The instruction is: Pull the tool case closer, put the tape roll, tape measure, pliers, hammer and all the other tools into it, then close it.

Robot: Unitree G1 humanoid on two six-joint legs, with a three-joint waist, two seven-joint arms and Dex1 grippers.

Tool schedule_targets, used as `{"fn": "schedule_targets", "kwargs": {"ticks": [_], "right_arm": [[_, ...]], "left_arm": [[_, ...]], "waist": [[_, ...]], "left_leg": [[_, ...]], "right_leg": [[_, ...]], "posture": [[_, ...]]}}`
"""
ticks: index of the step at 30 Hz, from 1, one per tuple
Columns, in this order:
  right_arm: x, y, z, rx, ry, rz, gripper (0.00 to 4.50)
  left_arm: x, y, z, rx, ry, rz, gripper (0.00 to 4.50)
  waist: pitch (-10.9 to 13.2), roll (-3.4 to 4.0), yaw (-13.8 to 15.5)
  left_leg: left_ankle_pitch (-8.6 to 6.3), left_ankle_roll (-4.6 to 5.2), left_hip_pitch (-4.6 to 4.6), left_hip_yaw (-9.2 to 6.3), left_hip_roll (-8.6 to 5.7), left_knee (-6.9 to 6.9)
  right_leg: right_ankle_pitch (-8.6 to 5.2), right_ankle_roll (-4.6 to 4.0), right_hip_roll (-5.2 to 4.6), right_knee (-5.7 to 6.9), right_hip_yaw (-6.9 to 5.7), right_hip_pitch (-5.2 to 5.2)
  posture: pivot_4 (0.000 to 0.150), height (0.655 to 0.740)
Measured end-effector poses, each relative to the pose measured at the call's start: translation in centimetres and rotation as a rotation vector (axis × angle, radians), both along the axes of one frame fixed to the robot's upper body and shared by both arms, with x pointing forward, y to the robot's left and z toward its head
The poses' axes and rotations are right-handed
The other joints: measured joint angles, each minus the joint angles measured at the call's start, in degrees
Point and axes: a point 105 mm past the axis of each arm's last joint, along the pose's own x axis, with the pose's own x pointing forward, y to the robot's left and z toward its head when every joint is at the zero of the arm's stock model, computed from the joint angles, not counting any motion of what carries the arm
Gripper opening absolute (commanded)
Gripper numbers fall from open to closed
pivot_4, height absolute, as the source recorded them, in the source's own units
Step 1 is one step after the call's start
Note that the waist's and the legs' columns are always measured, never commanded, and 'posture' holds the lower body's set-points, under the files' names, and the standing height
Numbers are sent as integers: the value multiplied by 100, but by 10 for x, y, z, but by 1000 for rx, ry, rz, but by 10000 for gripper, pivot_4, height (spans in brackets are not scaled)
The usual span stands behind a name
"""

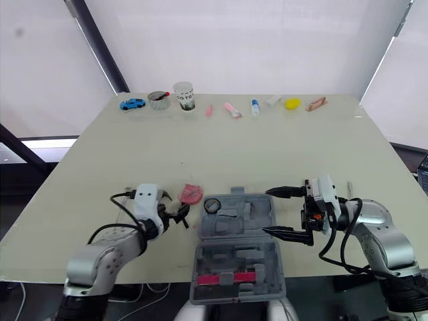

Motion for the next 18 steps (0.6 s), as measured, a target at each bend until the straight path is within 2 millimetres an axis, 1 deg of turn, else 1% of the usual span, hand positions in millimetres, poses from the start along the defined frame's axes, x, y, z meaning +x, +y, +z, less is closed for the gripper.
{"fn": "schedule_targets", "kwargs": {"ticks": [2, 6, 8, 9, 10, 11, 12, 13, 15, 16, 17, 18], "right_arm": [[0, 0, 1, -1, 3, -2, 44331], [0, 0, 1, -9, 3, -11, 44331], [-1, 1, 3, -10, -5, -8, 45000], [-1, 1, 3, -10, -7, -7, 45000], [-1, 1, 3, -9, -7, -8, 45000], [-1, 1, 3, -10, -7, -11, 45000], [0, 1, 3, -10, -7, -12, 45000], [0, 1, 3, -10, -7, -15, 45000], [0, 1, 3, -10, -7, -18, 45000], [0, 1, 3, -10, -7, -18, 45000], [0, 1, 3, -9, -7, -18, 45000], [0, 1, 3, -9, -6, -18, 45000]], "left_arm": [[2, -5, -3, -1, 9, -5, 45000], [6, -8, -5, 16, 2, -13, 45000], [9, -10, -5, 16, 0, -14, 39440], [11, -9, -5, 14, 0, -8, 38408], [12, -9, -6, 13, 0, -3, 36400], [12, -8, -6, 11, -2, 0, 31405], [12, -8, -7, 13, -1, 2, 28583], [13, -7, -8, 20, 0, 7, 24712], [14, -5, -8, 18, 2, 16, 13059], [14, -5, -8, 16, 2, 18, 11588], [14, -5, -8, 10, 3, 22, 6423], [14, -5, -8, 8, 3, 22, 4683]], "waist": [[0, 0, -3], [-1, 1, 1], [-1, 2, 9], [-1, 2, 15], [-1, 2, 16], [-2, 3, 16], [-2, 3, 20], [-2, 3, 22], [-2, 4, 30], [-2, 4, 32], [-2, 4, 38], [-2, 3, 40]], "left_leg": [[0, 0, 0, -1, 0, 0], [0, 0, 2, -1, 0, 0], [1, 0, 6, -4, -1, 1], [1, 0, 9, -5, -2, 2], [0, 0, 10, -5, -2, 3], [0, 0, 10, -4, -2, 3], [0, 0, 10, -5, -3, 3], [0, 0, 10, -5, -3, 3], [0, 0, 10, -6, -4, 3], [0, 0, 9, -6, -5, 3], [0, 0, 9, -5, -6, 3], [0, 0, 9, -5, -6, 3]], "right_leg": [[0, 0, 0, 0, 0, 0], [0, 0, 0, 3, -1, 0], [0, 0, 0, 3, -3, 7], [0, 0, 0, 3, -4, 10], [0, 0, 0, 2, -4, 12], [0, 0, -2, 2, -4, 12], [0, 0, -2, 2, -5, 12], [0, 0, -2, 2, -5, 13], [0, 0, -4, 2, -5, 13], [0, 0, -4, 1, -5, 14], [0, 0, -5, 1, -5, 13], [0, 0, -5, 1, -5, 13]], "posture": [[1500, 7400], [1500, 7400], [1500, 7400], [1500, 7400], [1500, 7400], [1500, 7400], [1500, 7400], [1500, 7400], [1500, 7400], [1500, 7400], [1500, 7400], [1500, 7400]]}}
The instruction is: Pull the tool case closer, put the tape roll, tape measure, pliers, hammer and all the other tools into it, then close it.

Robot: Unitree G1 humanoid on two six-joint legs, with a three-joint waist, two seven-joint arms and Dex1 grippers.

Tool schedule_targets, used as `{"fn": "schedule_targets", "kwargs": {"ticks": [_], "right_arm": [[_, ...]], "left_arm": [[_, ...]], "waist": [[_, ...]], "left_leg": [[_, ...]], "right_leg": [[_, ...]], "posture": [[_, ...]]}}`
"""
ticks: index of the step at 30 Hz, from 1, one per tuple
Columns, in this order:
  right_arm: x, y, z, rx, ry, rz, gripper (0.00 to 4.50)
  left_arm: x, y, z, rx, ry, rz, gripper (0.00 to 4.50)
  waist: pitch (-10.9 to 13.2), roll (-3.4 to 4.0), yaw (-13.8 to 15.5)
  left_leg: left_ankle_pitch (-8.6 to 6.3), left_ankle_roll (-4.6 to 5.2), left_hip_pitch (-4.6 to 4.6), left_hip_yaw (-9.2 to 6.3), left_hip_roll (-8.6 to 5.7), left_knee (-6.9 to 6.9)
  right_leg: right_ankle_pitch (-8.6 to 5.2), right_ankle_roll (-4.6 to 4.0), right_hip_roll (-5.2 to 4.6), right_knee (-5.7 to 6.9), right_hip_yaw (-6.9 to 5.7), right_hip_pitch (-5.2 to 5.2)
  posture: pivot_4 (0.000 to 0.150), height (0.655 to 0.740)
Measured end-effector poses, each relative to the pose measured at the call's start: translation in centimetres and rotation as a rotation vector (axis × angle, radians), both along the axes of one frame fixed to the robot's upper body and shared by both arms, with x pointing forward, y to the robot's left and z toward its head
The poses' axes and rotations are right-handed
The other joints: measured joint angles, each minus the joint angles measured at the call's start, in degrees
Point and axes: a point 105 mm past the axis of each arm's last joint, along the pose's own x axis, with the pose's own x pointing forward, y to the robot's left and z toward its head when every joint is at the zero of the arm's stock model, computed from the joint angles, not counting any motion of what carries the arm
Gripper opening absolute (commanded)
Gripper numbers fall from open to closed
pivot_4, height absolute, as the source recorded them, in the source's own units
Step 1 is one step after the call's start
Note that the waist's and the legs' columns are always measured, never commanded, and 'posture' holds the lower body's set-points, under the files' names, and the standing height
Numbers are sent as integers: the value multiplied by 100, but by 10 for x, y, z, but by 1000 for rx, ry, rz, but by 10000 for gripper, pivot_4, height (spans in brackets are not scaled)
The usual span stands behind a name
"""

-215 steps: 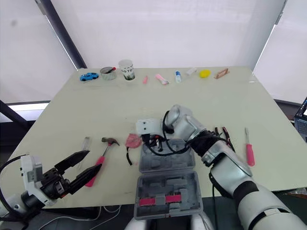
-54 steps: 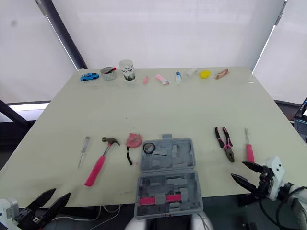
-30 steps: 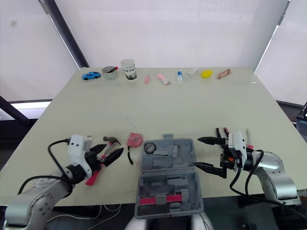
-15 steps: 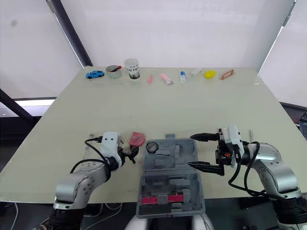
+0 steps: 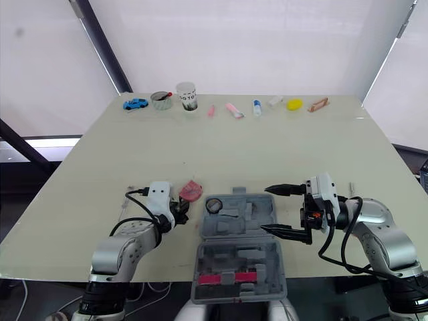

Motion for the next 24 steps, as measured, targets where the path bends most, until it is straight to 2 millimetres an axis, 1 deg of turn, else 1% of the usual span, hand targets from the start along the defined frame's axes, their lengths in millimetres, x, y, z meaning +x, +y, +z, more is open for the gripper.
{"fn": "schedule_targets", "kwargs": {"ticks": [1, 2, 7, 11, 14, 22, 24], "right_arm": [[0, 0, 0, 2, 2, 1, 45000], [0, 0, 0, 3, 5, 2, 45000], [0, 0, 0, 6, 7, -1, 45000], [0, 0, 0, 6, 7, -5, 45000], [0, 0, 0, 7, 7, -6, 45000], [0, -1, -1, 3, 11, -3, 45000], [-2, -2, -1, -3, 14, 6, 45000]], "left_arm": [[0, 0, 0, -1, 2, -2, 1103], [0, 0, -1, -3, 3, -6, 454], [-2, -1, -2, -10, 5, -32, 454], [-9, -1, -3, -17, 12, -77, 454], [-21, 1, -4, -18, 26, -139, 454], [-68, 4, -13, -48, 109, -308, 454], [-82, 3, -15, -62, 138, -346, 454]], "waist": [[0, 0, 2], [0, 0, 2], [0, 1, -2], [0, 1, -16], [0, 1, -41], [0, 1, -56], [0, 2, -54]], "left_leg": [[0, 0, 0, 0, 0, 0], [0, 0, 0, 0, 0, 0], [0, 0, 0, 0, 0, 0], [0, 0, 0, 0, 0, 0], [0, 0, 1, 1, 2, -1], [0, 0, 4, 4, 5, -2], [-1, 1, 4, 4, 6, -2]], "right_leg": [[0, 0, 0, 0, 0, 0], [0, 0, 0, 0, -1, 0], [0, 0, 0, 0, 0, 0], [0, 0, 0, 0, 0, 0], [-1, 0, 0, 0, 0, -1], [-2, -1, 0, -1, 3, -1], [-2, -2, 0, -1, 4, -1]], "posture": [[1500, 7400], [1500, 7400], [1500, 7400], [1500, 7400], [1500, 7400], [1500, 7400], [1500, 7400]]}}
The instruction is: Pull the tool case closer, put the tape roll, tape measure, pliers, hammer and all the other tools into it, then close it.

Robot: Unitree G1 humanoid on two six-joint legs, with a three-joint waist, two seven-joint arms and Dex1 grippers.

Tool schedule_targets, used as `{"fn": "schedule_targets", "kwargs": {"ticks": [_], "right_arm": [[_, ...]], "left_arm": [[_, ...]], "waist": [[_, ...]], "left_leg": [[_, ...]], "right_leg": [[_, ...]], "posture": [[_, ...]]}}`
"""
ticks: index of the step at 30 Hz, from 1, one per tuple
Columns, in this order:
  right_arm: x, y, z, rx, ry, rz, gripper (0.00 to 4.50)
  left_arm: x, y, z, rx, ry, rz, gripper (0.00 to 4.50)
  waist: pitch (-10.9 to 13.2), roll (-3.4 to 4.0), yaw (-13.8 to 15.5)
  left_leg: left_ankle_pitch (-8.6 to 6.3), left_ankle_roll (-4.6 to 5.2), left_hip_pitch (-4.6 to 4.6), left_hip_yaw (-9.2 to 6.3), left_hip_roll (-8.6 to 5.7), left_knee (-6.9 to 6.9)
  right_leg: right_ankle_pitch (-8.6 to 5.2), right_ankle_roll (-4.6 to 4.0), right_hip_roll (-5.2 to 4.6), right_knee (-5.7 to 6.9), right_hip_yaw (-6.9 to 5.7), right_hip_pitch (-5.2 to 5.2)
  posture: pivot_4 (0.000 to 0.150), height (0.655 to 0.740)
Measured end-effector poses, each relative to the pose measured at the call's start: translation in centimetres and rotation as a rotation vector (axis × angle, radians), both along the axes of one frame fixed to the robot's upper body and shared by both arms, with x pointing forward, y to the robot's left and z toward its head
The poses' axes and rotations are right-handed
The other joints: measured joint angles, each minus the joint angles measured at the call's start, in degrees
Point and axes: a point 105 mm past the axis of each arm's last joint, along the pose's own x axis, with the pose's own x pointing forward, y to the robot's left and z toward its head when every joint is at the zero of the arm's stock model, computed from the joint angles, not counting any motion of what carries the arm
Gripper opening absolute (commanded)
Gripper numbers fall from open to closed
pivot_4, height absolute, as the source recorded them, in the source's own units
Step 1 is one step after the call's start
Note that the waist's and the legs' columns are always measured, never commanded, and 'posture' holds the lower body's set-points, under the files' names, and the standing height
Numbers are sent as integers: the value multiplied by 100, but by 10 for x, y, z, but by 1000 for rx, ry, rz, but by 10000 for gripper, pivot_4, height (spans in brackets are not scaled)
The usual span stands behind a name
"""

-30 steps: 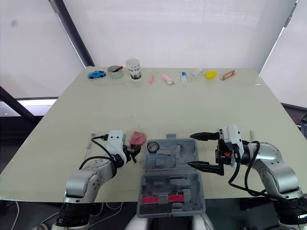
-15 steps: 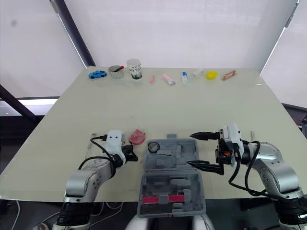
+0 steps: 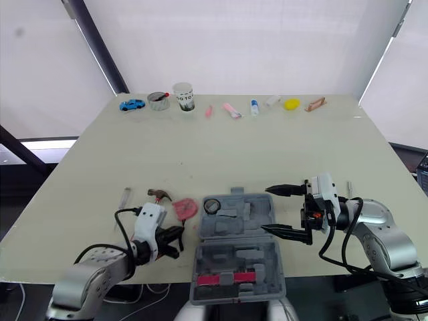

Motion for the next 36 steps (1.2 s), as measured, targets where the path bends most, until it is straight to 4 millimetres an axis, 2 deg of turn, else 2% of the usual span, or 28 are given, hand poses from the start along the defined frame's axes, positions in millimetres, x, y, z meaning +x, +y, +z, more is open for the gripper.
{"fn": "schedule_targets", "kwargs": {"ticks": [6, 9, 17, 18, 20, 24, 25, 27, 31, 32, 36], "right_arm": [[-5, -2, -2, -15, 20, 35, 45000], [-10, -8, -5, -58, 36, 70, 45000], [-12, -16, -11, -96, 26, 102, 45000], [-11, -17, -12, -97, 22, 105, 45000], [-10, -18, -13, -99, 26, 98, 45000], [-9, -19, -14, -100, 24, 93, 45000], [-9, -19, -14, -100, 24, 92, 45000], [-9, -19, -14, -100, 19, 91, 45000], [-9, -19, -14, -100, 17, 89, 45000], [-9, -19, -14, -100, 17, 88, 45000], [-8, -19, -14, -99, 17, 81, 45000]], "left_arm": [[-34, -2, -4, -40, 87, -52, 454], [-57, 9, -6, -22, 146, -57, 454], [-61, 19, -4, 11, 144, -43, 454], [-60, 21, -3, 17, 131, -39, 4426], [-58, 24, 1, 18, 108, -28, 8725], [-65, 34, 5, 16, 106, -22, 27239], [-68, 36, 5, 16, 111, -28, 33878], [-73, 39, 11, 5, 97, -76, 43519], [-75, 47, 34, 2, 14, -221, 44464], [-70, 49, 45, -2, -35, -302, 44464], [-58, 54, 59, 7, -124, -451, 44464]], "waist": [[0, 0, -1], [2, 0, -4], [3, 0, 10], [3, 0, 6], [4, 0, 4], [4, -2, 0], [5, -2, 2], [8, -8, 6], [11, -5, 20], [12, -3, 30], [12, -3, 22]], "left_leg": [[0, 0, 1, -1, 3, 0], [0, 0, 2, -1, 5, -2], [0, 0, 2, 7, 3, 0], [0, 0, 2, 6, 4, 0], [0, 0, 2, 6, 4, -1], [0, 0, 2, 7, 4, -1], [0, 0, 2, 8, 4, -1], [0, 0, 1, 8, 4, 0], [0, 0, 1, 9, 5, 0], [0, 0, 1, 10, 4, 0], [-1, 0, -3, 15, 5, -2]], "right_leg": [[-4, -6, 0, -1, 1, -1], [-14, -23, 0, -1, 3, -4], [-14, -24, 0, -1, 1, -3], [-14, -24, 1, -1, 0, -3], [-14, -25, 1, -1, 1, -3], [-14, -25, 1, -1, 1, -4], [-14, -25, 0, -2, 1, -4], [-15, -26, 0, -1, 0, -5], [-15, -27, -3, -4, -2, -6], [-16, -27, -4, -6, -2, -6], [-15, -27, -2, -10, -1, -8]], "posture": [[1500, 7400], [1500, 7400], [1500, 7400], [1500, 7400], [1500, 7400], [1500, 7400], [1500, 7400], [1500, 7400], [1500, 7400], [1500, 7400], [1500, 7400]]}}
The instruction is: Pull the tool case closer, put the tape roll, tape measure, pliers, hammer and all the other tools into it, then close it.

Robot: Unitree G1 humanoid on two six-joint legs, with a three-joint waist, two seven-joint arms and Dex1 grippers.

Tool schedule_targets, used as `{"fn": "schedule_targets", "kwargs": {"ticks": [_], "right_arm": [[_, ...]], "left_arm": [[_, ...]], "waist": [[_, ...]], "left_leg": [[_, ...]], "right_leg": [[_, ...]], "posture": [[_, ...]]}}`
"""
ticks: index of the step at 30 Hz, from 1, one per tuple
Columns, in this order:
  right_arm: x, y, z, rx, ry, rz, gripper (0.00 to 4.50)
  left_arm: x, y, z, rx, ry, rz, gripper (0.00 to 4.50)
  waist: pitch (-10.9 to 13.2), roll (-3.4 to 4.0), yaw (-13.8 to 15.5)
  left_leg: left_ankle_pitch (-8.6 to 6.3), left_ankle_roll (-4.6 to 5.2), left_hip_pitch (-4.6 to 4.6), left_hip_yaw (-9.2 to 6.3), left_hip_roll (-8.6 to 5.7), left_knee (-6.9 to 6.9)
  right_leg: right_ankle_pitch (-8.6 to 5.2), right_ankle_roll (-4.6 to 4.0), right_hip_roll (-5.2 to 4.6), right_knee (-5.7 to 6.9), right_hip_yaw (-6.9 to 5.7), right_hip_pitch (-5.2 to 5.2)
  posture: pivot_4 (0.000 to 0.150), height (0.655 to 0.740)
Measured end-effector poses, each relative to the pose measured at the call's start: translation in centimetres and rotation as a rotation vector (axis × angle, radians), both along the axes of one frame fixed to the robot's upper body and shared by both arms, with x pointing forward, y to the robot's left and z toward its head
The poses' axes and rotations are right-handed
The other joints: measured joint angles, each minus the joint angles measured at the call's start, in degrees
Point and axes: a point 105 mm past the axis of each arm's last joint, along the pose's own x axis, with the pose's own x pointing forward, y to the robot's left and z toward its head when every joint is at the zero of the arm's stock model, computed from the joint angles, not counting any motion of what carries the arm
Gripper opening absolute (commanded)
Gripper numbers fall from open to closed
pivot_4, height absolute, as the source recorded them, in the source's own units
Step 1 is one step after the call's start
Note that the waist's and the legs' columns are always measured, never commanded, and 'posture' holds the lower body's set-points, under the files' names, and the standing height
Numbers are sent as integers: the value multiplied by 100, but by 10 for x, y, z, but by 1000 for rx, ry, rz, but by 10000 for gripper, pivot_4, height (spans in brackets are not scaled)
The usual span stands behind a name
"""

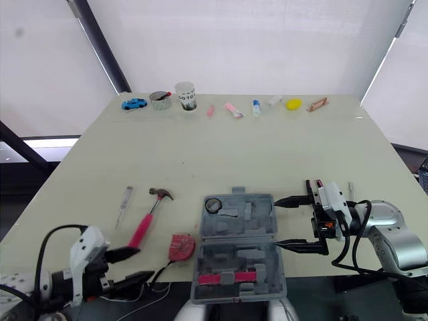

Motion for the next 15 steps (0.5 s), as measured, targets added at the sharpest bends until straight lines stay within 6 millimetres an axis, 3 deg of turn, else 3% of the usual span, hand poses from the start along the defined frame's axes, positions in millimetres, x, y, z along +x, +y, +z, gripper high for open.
{"fn": "schedule_targets", "kwargs": {"ticks": [4, 8, 15], "right_arm": [[0, 0, 0, 0, -1, -5, 45000], [-2, -2, 0, -7, 0, -18, 45000], [-4, -3, 2, -2, 5, -38, 45000]], "left_arm": [[7, -5, -2, 7, -37, -132, 44464], [35, -12, -11, 76, -87, -334, 44464], [60, -16, -18, 143, -123, -487, 44464]], "waist": [[1, 1, -2], [2, 1, 30], [3, -1, -22]], "left_leg": [[0, 0, -2, 4, 0, 0], [0, 0, -3, 3, -2, 1], [0, 1, -8, 4, 1, 0]], "right_leg": [[1, 2, 0, -1, 2, -1], [2, 2, 2, 5, 0, -2], [15, 27, 4, 5, 1, -6]], "posture": [[1500, 7400], [1500, 7400], [1500, 7400]]}}
